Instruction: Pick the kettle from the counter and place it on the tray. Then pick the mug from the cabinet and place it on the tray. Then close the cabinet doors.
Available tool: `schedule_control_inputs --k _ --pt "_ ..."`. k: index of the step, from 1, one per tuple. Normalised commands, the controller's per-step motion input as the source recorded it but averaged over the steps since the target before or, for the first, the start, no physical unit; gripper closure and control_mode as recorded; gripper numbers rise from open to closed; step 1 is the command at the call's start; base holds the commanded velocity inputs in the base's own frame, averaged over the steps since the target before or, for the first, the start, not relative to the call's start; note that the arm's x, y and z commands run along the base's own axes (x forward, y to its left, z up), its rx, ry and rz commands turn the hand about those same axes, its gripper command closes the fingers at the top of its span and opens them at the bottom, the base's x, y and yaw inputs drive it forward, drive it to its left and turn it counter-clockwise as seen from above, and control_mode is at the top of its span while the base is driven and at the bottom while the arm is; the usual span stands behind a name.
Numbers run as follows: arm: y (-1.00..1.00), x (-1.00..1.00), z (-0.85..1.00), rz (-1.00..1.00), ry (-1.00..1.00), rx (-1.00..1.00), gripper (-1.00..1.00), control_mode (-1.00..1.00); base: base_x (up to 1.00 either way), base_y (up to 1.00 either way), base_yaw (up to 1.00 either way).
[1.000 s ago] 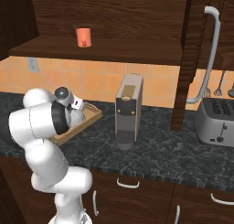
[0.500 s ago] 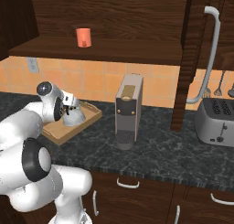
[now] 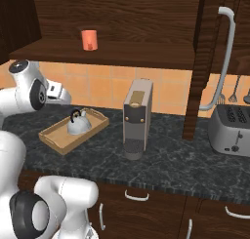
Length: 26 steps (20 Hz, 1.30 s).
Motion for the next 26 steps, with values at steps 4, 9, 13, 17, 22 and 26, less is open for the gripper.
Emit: schedule_control_inputs --k 4,9,13,17,22,26 --pt "-0.28 -0.38 0.04 0.0 -0.02 0.12 -1.0 -1.0 0.0 0.0 0.0" --pt "-0.1 -0.04 0.37 0.0 -0.03 0.0 -1.0 -1.0 0.0 0.0 0.0" --pt "-0.33 -0.21 1.0 0.03 -0.21 -0.03 -1.0 -1.0 0.0 0.0 0.0" --pt "-0.24 -0.06 0.56 0.04 -0.31 -0.04 -1.0 -1.0 0.0 0.0 0.0" --pt "-0.1 0.04 0.57 0.06 -0.37 -0.01 -1.0 -1.0 0.0 0.0 0.0" --pt "-0.27 0.04 0.85 0.0 0.0 0.02 -1.0 -1.0 0.0 0.0 0.0"
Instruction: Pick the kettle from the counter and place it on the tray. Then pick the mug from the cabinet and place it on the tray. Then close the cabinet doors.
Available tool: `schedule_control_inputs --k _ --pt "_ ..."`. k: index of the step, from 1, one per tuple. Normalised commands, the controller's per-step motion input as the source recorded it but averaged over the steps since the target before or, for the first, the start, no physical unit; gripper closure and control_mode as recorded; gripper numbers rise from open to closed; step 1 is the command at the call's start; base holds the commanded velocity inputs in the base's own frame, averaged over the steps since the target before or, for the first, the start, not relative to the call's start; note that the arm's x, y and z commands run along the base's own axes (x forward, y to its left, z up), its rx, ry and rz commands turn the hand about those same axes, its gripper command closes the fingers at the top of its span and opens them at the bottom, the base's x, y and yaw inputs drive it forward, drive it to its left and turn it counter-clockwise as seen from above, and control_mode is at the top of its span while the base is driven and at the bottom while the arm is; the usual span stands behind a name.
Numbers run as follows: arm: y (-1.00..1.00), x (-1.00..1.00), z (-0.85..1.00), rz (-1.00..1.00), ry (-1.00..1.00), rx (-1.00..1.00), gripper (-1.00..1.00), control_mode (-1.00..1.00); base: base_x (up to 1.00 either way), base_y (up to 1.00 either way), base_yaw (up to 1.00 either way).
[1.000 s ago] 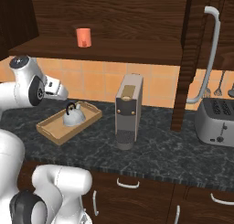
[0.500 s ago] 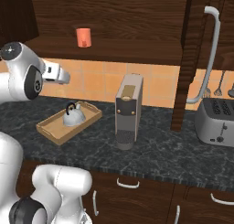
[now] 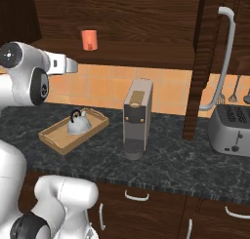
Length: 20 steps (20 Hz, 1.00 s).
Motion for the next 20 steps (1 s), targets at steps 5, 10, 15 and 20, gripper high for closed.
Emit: schedule_control_inputs --k 5,10,15,20 --pt "-0.7 0.05 0.05 0.05 0.07 0.01 -1.0 -1.0 0.0 0.0 0.0" --pt "-0.13 0.59 0.14 0.06 0.01 0.03 -1.0 -1.0 0.0 0.0 0.0" --pt "0.07 0.64 0.18 0.03 0.15 0.0 -1.0 -1.0 0.0 0.0 0.0" --pt "0.04 0.56 0.11 0.0 0.21 0.0 -1.0 -1.0 0.0 0.0 0.0"
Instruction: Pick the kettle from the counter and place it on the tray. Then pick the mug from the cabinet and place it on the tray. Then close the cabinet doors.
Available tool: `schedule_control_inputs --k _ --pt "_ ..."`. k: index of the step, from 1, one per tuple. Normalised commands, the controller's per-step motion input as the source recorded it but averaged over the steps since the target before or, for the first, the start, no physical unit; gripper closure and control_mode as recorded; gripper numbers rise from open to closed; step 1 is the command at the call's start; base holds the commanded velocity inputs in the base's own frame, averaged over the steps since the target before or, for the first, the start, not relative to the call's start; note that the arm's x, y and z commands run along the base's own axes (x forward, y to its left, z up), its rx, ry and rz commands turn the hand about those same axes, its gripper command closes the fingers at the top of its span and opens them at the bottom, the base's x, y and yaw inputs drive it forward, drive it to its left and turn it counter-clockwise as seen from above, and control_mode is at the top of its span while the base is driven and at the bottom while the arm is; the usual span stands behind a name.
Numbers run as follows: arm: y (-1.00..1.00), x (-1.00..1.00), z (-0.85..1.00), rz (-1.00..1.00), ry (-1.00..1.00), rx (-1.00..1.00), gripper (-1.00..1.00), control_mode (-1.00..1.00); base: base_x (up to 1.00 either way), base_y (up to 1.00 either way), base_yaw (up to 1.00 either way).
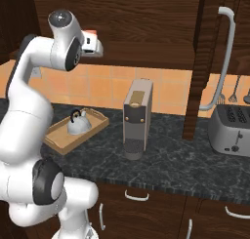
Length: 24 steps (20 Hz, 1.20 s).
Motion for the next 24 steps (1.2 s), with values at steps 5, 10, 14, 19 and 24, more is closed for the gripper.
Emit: schedule_control_inputs --k 5,10,14,19,24 --pt "0.21 0.56 0.08 0.01 0.02 0.0 -1.0 -1.0 0.0 0.0 0.0" --pt "0.18 0.47 0.0 0.03 -0.05 0.0 -1.0 -1.0 0.0 0.0 0.0" --pt "0.0 0.43 -0.02 0.05 0.0 0.0 -1.0 -1.0 0.0 0.0 0.0" --pt "0.0 0.3 -0.34 0.07 -0.01 0.0 -1.0 -1.0 0.0 0.0 0.0" --pt "0.0 0.33 -0.07 0.05 0.0 0.0 -1.0 -1.0 0.0 0.0 0.0"
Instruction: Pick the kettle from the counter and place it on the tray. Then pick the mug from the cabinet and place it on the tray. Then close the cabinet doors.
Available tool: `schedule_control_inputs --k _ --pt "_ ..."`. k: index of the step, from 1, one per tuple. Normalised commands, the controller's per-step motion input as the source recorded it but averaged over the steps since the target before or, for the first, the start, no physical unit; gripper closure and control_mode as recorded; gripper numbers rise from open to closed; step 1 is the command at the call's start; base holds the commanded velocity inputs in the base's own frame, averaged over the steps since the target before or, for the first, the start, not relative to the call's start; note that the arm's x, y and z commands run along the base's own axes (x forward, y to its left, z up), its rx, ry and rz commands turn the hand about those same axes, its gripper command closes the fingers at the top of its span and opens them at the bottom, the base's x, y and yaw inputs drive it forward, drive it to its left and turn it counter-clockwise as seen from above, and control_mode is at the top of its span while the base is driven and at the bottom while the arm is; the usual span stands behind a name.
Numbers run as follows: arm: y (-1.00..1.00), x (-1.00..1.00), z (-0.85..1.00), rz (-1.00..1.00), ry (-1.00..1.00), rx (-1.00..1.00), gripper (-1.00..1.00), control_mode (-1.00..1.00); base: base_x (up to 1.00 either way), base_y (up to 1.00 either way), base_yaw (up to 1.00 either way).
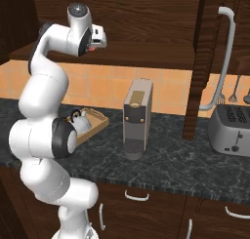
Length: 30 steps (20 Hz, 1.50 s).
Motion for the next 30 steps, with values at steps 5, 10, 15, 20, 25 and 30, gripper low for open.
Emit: schedule_control_inputs --k 5,10,15,20,25,30 --pt "0.02 0.45 0.0 0.04 0.0 0.0 -1.0 -1.0 0.0 0.0 0.0" --pt "0.0 0.43 0.0 0.04 0.0 0.0 -1.0 -1.0 0.0 0.0 0.0" --pt "0.01 0.41 0.0 0.03 0.0 0.0 -1.0 -1.0 0.0 0.0 0.0" --pt "0.02 0.35 -0.05 0.02 0.0 0.0 -1.0 -1.0 0.0 0.0 0.0" --pt "0.0 0.02 0.0 0.0 0.0 0.0 1.0 -1.0 0.0 0.0 0.0" --pt "0.03 -0.04 -0.02 0.0 -0.02 0.0 1.0 -1.0 0.0 0.0 0.0"
